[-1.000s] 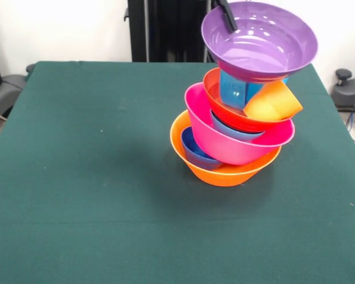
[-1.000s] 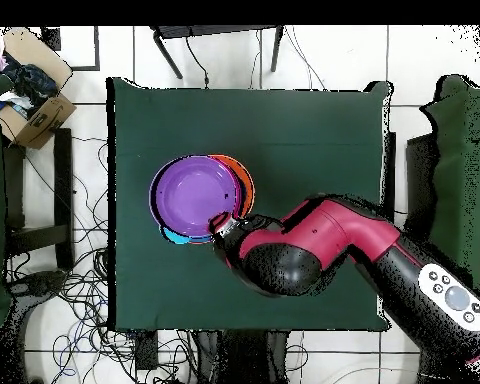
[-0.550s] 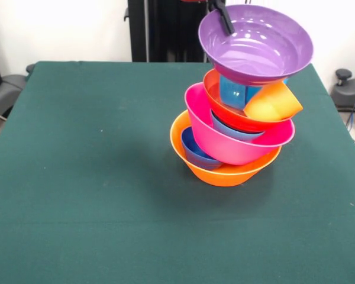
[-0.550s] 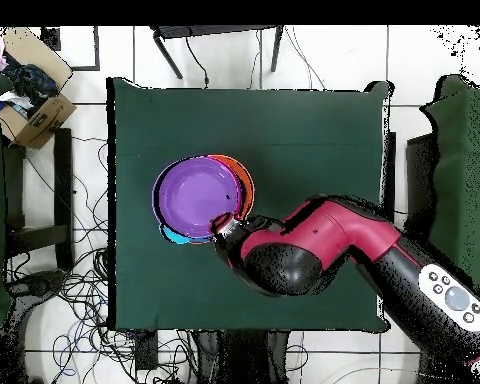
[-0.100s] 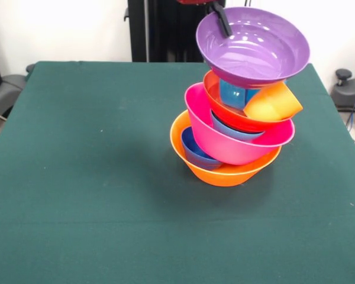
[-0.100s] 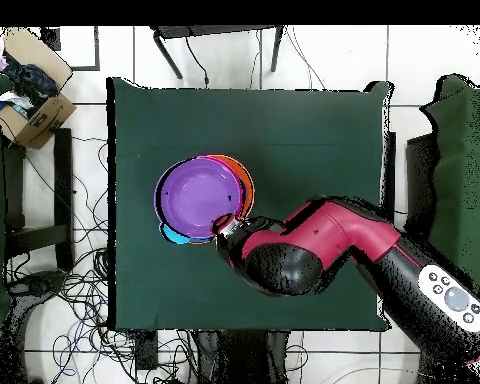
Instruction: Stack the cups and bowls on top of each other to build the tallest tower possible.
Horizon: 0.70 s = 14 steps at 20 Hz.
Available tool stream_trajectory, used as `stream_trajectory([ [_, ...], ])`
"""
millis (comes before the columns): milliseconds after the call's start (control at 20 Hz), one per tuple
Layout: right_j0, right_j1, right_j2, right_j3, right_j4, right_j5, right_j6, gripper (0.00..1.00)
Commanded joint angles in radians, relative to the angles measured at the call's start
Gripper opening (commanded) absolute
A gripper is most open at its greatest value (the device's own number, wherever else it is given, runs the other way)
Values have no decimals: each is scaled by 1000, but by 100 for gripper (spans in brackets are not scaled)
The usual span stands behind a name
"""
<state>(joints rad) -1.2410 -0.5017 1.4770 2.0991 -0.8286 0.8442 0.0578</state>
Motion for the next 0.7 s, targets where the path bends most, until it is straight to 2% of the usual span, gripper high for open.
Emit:
stream_trajectory([
  [50,46,48,-109,-1,-90,14,-218,0],
  [700,51,82,-131,5,-119,0,-208,0],
])
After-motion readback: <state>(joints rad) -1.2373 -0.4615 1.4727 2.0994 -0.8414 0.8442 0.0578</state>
